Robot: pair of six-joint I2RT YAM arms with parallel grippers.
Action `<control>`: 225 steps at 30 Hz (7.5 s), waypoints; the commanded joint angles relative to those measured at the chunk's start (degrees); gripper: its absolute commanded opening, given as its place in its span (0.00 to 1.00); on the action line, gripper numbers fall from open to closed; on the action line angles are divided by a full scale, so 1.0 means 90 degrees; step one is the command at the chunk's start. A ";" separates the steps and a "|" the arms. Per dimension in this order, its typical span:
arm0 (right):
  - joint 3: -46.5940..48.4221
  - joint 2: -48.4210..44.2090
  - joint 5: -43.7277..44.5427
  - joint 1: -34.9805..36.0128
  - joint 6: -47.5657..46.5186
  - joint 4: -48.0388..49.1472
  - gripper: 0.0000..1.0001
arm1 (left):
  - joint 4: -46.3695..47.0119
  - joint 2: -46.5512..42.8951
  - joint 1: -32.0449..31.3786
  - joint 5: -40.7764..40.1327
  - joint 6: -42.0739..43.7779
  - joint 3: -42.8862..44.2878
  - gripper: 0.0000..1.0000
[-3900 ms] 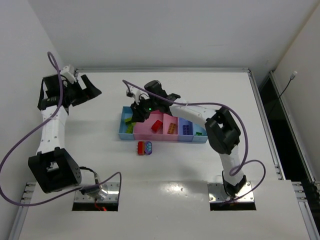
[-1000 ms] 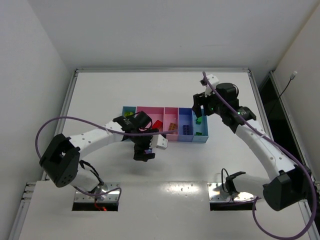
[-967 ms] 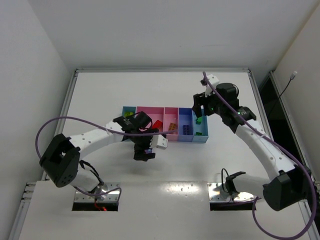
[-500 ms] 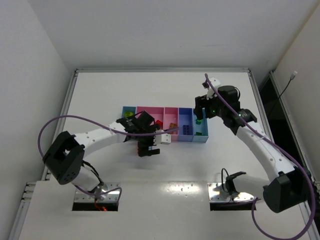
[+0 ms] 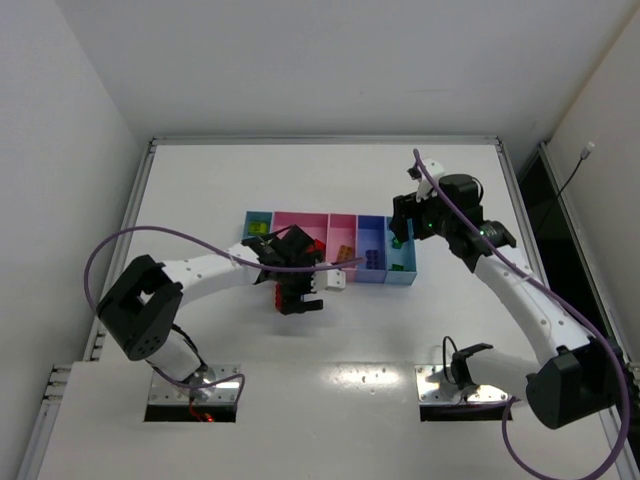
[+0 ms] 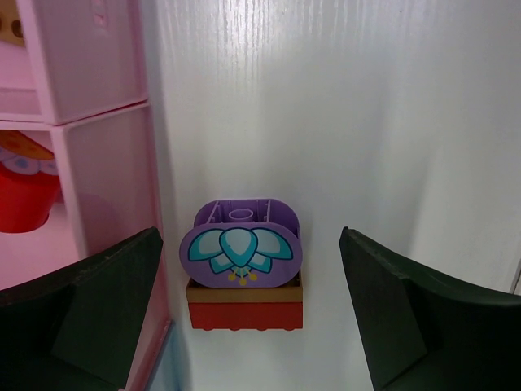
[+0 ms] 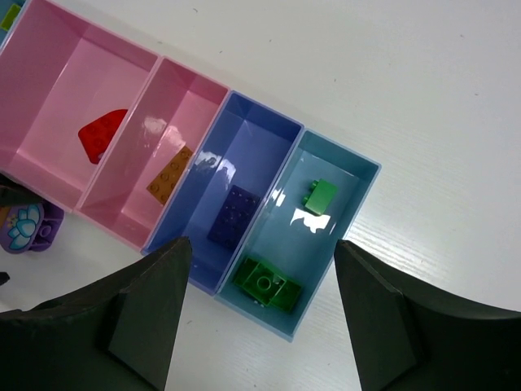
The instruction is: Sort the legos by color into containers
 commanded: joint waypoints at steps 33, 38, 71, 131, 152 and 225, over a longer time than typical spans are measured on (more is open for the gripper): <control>-0.0146 -0.0089 -0.0237 -0.0102 0.0120 0.0164 0.73 | 0.0236 0.0683 -0.0107 -0.0318 -0.0495 0.0227 0.15; -0.0204 -0.0157 -0.0442 -0.0102 0.0178 0.0164 0.73 | 0.0099 0.0196 0.0116 0.0800 -0.1091 0.0452 0.04; 0.0791 0.0486 -0.1184 0.1801 0.0940 0.0808 0.73 | 0.2131 -0.2423 0.2246 -0.2456 -0.8075 0.0784 0.00; 0.4024 0.4100 -0.0706 0.3423 0.3186 0.2362 0.00 | 0.1935 -0.3165 0.3603 -0.1079 -0.9901 0.0735 0.00; 0.2269 0.2373 0.0532 0.3357 0.2143 0.1659 0.00 | 0.2120 -0.2922 0.4307 -0.1105 -0.9023 0.0920 0.00; 0.0518 -0.0187 -0.1526 -0.2387 0.1770 0.0164 0.00 | -0.1132 0.4657 0.0361 0.2514 -0.1942 0.7249 0.69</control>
